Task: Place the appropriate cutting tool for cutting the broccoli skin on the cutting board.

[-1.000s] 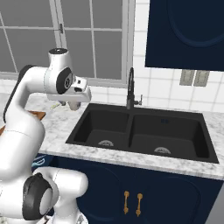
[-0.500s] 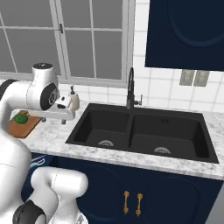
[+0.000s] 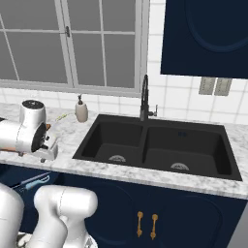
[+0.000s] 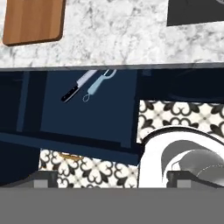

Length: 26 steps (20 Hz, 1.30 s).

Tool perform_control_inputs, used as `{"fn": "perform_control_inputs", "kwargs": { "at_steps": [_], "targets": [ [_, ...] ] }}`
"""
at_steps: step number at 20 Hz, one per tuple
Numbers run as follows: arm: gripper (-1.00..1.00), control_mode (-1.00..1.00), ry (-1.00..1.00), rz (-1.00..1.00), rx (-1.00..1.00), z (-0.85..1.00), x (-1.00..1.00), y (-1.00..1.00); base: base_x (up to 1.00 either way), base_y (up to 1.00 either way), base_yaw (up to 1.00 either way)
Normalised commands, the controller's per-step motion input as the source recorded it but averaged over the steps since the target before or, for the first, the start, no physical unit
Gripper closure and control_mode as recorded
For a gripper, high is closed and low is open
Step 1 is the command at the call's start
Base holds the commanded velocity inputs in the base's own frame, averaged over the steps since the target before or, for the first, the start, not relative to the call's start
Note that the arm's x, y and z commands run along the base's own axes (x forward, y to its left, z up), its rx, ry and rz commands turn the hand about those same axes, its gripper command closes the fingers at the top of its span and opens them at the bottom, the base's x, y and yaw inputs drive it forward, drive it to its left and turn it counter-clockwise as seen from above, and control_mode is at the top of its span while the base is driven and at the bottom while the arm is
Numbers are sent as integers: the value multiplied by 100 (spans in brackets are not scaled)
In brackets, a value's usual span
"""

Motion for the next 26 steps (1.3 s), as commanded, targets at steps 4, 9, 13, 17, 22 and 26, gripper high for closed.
{"fn": "perform_control_inputs", "kwargs": {
  "at_steps": [4,9,13,17,22,26],
  "targets": [
    [-100,-100,0,0,0,-49,-22,100,0,0,0],
    [-100,-100,-3,2,-14,-27,-15,96,0,0,0],
    [-100,-100,-1,0,-16,-23,-12,63,0,0,0],
    [-100,-100,-2,-13,-12,-36,1,35,0,0,0],
    [-100,-100,4,-15,0,-48,20,41,0,0,0],
    [-100,-100,11,-11,0,-62,20,40,0,0,0]
  ]
}}
